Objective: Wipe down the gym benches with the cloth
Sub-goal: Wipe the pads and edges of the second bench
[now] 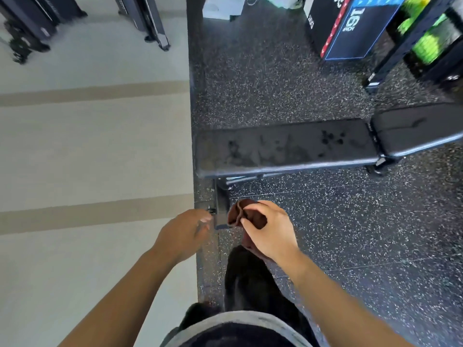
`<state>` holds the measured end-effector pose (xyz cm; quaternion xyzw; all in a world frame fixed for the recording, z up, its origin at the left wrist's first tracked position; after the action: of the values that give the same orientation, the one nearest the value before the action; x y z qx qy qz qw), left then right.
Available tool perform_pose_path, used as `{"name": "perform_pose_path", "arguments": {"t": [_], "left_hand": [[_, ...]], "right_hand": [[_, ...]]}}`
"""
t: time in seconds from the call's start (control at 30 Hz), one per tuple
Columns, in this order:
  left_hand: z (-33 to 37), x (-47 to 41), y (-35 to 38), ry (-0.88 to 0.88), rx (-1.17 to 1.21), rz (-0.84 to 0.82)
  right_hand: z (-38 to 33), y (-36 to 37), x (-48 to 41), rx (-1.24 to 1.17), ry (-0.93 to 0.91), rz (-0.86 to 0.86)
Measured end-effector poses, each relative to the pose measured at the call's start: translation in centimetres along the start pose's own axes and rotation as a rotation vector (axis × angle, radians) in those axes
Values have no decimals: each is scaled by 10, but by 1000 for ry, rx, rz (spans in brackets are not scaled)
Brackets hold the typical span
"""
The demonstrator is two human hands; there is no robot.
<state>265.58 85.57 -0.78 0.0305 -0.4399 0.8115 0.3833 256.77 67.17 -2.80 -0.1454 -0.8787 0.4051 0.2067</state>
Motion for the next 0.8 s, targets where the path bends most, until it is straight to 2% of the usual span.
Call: {"name": "perform_pose_path", "arguments": {"t": [0.2,0.37,0.6,0.73,0.8], "left_hand": [[8,-115,-36,-77,62,12],[-14,-202,-47,-96,133,17],[-117,-354,18,5,75,111],[-183,-435,71,98,-7,244],[-208,-465,88,163,-35,324]], "right_hand": [[-2,-15,-129,34,-32,-65],[5,7,-205,48,-47,-73],[71,125,-320,148,-58,47],[118,205,-380,214,-137,154],[132,227,-402,219,-167,274]]}}
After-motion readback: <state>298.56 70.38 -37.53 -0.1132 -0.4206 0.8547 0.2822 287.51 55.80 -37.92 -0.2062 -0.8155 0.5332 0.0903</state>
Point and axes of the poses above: each hand's wrist, its own x-axis away from the middle knuckle, its own y-axis out of the palm, z = x × y, the point moved 6 cm from there along -x, towards the middle knuckle, and after that the axes turned 9 degrees about x, right-handed, at the moved point
